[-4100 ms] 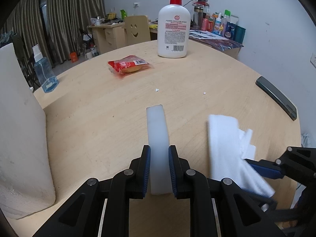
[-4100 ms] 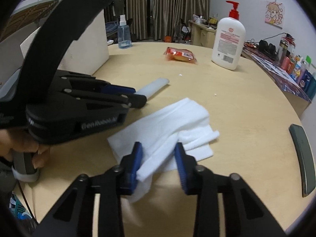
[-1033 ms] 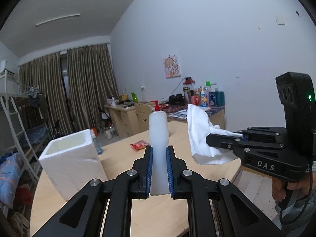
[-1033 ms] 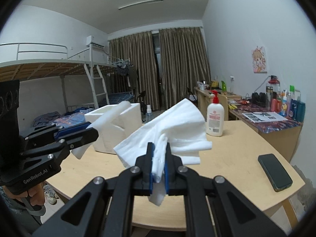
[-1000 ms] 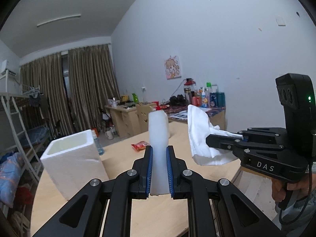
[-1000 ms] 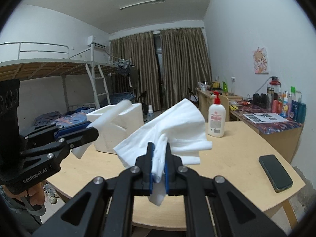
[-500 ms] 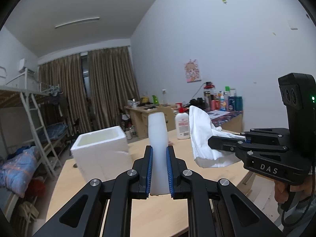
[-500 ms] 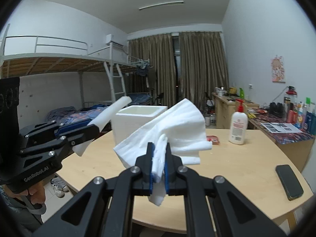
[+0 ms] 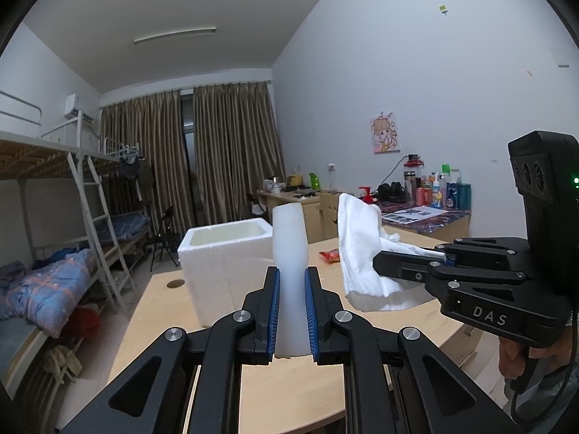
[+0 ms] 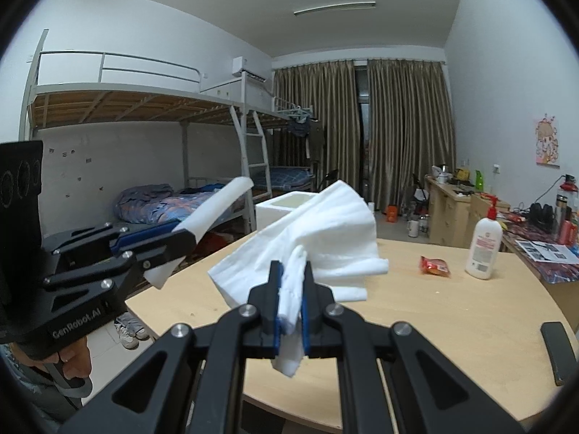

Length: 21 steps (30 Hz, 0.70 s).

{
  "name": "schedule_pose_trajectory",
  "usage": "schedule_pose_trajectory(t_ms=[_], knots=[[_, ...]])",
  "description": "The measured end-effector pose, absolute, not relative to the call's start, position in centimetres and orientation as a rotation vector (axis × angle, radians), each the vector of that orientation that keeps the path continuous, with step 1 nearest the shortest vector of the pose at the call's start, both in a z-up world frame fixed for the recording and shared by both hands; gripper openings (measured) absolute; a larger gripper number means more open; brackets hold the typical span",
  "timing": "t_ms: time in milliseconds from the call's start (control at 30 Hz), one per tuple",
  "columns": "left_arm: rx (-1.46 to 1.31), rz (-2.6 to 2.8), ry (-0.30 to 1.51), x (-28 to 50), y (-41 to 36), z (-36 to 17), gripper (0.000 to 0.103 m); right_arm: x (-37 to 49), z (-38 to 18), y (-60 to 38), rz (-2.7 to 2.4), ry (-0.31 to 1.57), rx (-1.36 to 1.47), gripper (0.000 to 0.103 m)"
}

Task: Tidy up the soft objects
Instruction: 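Lift the stick and cloth with both grippers and carry them over the foam box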

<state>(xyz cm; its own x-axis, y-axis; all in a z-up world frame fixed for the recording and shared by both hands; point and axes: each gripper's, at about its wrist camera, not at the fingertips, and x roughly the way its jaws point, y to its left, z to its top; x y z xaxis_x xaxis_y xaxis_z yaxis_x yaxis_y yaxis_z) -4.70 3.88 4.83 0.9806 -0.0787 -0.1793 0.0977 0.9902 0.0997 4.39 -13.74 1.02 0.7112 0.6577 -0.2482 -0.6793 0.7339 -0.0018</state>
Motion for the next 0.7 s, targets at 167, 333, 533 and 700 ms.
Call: schedule_pose_trajectory(t_ms=[167,333,533,700], knots=[[0.087,-0.061,0.181,-4.8,5.1,4.3,0.015,4.5,0.6,-12.9,0.760,0.256,-0.102,0.011],[0.056,-0.024,0.192,-4.2,6.0,3.8,0.015,4.5,0.5,-12.6,0.761,0.260,-0.109,0.011],[0.040,0.029,0.214,-2.6,6.3,3.1,0.015,5.1,0.4,-12.3,0.753,0.277,-0.113,0.011],[0.031,0.089,0.236,-1.0,7.1,2.7,0.015,5.5,0.6,-12.1,0.743,0.283,-0.111,0.011]])
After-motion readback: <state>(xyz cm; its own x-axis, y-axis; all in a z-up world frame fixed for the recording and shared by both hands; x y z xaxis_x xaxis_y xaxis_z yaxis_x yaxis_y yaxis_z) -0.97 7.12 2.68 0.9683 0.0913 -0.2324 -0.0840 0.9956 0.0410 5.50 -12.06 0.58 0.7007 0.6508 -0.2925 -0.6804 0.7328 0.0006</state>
